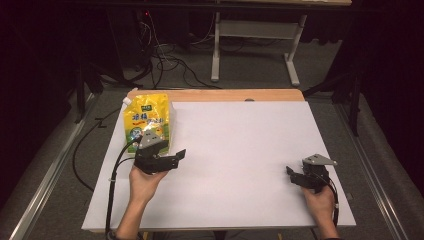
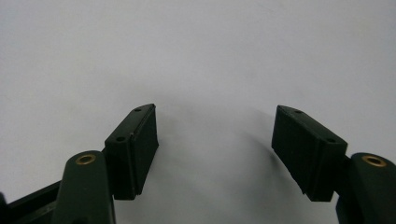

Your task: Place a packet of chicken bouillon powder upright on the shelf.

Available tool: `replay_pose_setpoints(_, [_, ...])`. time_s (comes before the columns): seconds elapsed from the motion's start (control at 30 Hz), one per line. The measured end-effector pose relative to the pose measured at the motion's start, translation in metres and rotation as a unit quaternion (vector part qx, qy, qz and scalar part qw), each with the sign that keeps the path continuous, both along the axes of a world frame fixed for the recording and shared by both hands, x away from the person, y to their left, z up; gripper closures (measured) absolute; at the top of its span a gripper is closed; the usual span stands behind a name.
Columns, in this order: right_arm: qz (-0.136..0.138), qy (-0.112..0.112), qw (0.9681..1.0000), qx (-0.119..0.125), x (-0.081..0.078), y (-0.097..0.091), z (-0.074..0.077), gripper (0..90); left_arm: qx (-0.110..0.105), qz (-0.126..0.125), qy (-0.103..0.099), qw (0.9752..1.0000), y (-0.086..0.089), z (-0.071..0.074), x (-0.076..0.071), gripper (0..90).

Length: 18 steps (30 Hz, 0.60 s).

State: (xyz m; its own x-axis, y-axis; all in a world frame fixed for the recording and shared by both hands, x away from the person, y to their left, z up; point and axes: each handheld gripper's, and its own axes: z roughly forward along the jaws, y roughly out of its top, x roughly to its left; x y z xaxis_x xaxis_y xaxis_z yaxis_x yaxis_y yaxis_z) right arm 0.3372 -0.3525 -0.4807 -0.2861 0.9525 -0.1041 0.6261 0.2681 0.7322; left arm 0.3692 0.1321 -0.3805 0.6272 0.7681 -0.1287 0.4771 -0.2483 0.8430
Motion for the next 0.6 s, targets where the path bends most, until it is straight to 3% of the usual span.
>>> replay_pose_setpoints(0.33, [-0.001,0.001,1.0,0.0,0.0,0.0,0.0,31.7,-0.008,-0.016,0.002,0.9998,-0.014,-0.007,-0.006,29.0])
replay_pose_setpoints(0.6, [-0.001,0.001,1.0,-0.001,0.0,0.0,0.0,31.7,-0.002,-0.025,0.007,0.9997,-0.026,-0.015,-0.008,29.0])
